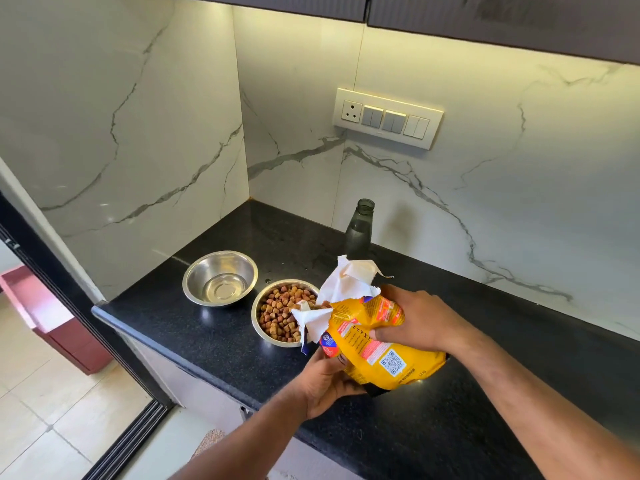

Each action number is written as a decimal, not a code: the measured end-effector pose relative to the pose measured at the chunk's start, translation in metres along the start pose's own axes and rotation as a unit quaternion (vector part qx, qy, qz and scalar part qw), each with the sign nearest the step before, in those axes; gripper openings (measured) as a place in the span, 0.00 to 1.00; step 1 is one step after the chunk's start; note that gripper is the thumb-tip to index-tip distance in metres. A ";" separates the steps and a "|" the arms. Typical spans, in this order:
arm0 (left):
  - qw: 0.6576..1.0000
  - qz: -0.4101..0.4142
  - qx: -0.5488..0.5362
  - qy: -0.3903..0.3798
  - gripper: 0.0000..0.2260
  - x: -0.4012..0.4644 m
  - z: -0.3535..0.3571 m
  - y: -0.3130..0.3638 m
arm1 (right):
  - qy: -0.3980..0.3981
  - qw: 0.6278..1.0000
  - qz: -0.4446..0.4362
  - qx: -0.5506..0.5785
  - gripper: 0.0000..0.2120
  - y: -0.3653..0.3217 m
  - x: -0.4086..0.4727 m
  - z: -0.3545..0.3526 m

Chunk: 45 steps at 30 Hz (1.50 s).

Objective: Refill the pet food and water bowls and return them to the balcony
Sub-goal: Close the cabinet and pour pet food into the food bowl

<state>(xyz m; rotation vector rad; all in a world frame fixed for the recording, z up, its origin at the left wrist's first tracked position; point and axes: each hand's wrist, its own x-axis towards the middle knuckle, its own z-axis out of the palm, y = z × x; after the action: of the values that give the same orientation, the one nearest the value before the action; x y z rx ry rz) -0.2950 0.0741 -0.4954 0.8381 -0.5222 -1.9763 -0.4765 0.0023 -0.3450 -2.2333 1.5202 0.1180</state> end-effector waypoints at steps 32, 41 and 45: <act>0.819 0.007 0.561 -0.118 0.30 0.130 0.009 0.061 | 0.260 0.837 0.139 0.462 0.39 0.099 -0.016 0.145; 0.817 0.001 0.556 -0.154 0.37 0.158 0.002 0.061 | 0.307 0.815 0.164 0.463 0.43 0.100 -0.007 0.158; 0.825 0.007 0.536 -0.181 0.39 0.156 0.008 0.063 | 0.319 0.792 0.199 0.481 0.44 0.091 -0.007 0.160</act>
<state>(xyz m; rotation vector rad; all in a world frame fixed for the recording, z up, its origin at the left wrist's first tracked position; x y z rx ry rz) -0.3220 -0.0914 -0.5045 1.0708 -1.9636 -1.7289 -0.5342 0.0442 -0.5151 -1.1227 1.7524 -1.1355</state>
